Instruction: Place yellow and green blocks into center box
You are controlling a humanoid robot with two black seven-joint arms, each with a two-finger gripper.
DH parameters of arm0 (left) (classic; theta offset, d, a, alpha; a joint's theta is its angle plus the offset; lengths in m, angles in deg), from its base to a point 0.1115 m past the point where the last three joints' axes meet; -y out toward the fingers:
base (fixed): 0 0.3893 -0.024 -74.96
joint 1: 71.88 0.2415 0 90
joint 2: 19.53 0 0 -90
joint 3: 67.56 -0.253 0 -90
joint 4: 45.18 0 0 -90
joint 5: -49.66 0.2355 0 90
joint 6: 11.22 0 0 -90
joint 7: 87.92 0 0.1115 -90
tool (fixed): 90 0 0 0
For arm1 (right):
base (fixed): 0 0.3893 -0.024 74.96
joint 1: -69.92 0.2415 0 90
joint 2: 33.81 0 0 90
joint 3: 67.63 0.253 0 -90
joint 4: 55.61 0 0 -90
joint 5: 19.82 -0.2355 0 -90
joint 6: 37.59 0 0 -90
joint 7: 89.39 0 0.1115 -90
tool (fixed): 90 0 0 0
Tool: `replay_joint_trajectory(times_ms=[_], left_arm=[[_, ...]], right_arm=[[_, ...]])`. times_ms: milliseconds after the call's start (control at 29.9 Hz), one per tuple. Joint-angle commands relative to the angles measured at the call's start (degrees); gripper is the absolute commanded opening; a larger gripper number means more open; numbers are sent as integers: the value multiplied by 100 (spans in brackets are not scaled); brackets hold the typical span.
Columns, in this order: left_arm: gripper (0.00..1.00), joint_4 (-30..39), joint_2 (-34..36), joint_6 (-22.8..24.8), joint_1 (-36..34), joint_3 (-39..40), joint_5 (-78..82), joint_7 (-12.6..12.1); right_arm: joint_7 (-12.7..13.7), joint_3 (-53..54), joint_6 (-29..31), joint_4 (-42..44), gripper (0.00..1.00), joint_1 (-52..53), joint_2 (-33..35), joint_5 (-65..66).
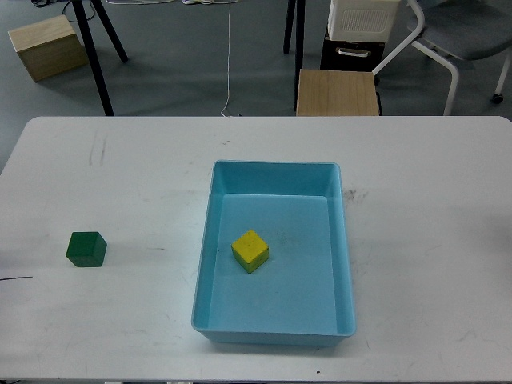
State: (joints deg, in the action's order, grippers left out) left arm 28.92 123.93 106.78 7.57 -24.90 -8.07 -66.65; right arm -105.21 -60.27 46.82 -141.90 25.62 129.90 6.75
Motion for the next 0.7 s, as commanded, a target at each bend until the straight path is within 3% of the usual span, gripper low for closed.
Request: replay_joint_trajectory(times_ms=[0, 100, 268, 368, 502, 669], left_arm=[[100, -97, 199, 0, 0, 5, -37, -131], [100, -273, 664, 0, 0, -56, -133, -692], [100, -668, 1665, 0, 0, -82, -99, -2422], [100, -826, 2228, 0, 9, -83, -177, -3179], [100, -1327, 2353, 0, 0, -74, -633, -3366], [100, -1354, 2510, 0, -79, -48, -696, -3287]], right_arm=[[0, -6, -22, -2, 99, 0, -6, -3], [9, 3, -22, 7, 99, 0, -6, -3], [0, 3, -13, -2, 99, 0, -15, -3], [0, 3, -22, -2, 99, 0, -41, -3], [0, 3, -22, -2, 99, 0, -68, -3], [-9, 12, -22, -20, 99, 9, -94, -3]])
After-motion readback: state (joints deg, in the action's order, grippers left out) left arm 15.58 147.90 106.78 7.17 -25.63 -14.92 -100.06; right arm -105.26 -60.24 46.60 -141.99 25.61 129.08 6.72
